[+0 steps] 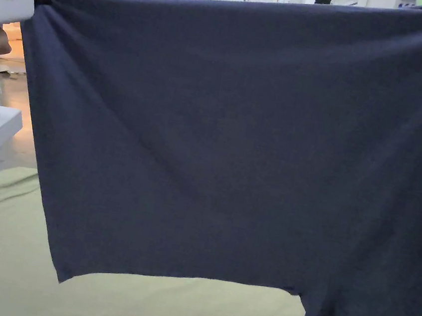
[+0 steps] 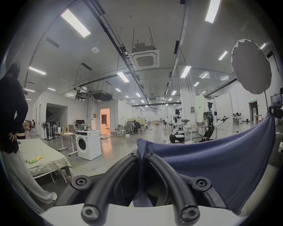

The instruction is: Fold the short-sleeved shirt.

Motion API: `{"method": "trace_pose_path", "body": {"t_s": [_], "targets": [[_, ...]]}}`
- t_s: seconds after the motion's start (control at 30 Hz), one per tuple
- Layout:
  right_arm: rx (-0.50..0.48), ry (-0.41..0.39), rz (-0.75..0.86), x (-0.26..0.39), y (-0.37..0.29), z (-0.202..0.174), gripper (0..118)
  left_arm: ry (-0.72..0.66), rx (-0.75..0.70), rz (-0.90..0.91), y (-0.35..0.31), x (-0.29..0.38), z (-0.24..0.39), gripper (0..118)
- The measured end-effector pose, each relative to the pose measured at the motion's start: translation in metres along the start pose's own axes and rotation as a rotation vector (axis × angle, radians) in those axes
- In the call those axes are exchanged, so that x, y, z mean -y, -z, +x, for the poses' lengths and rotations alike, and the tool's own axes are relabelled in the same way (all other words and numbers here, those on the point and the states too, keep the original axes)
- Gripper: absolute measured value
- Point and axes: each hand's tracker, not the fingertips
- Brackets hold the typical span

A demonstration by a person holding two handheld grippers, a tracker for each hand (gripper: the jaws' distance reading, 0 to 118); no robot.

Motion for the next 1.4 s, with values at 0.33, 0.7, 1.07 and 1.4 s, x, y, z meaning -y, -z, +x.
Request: {"method": "trace_pose_path", "body": {"t_s": [0.33, 0.7, 1.07, 1.4], "targets": [[-0.075, 0.082, -0.154, 0.131, -0.003, 0.002, 5, 0.045, 0.038, -0.169, 0.027, 0.117, 0.041, 4], [-0.168, 0.149, -0.36, 0.228, -0.18, 0.008, 5, -0.04, 0.108, -0.388, -0.129, 0.262, 0.021, 4], [-0.25, 0.059, -0.52, 0.28, -0.424, 0.025, 5, -0.157, 0.071, -0.55, -0.357, 0.341, -0.041, 4], [-0.215, 0.017, -0.667, 0.334, -0.557, 0.04, 5, -0.143, 0.132, -0.668, -0.476, 0.375, -0.067, 4]]}}
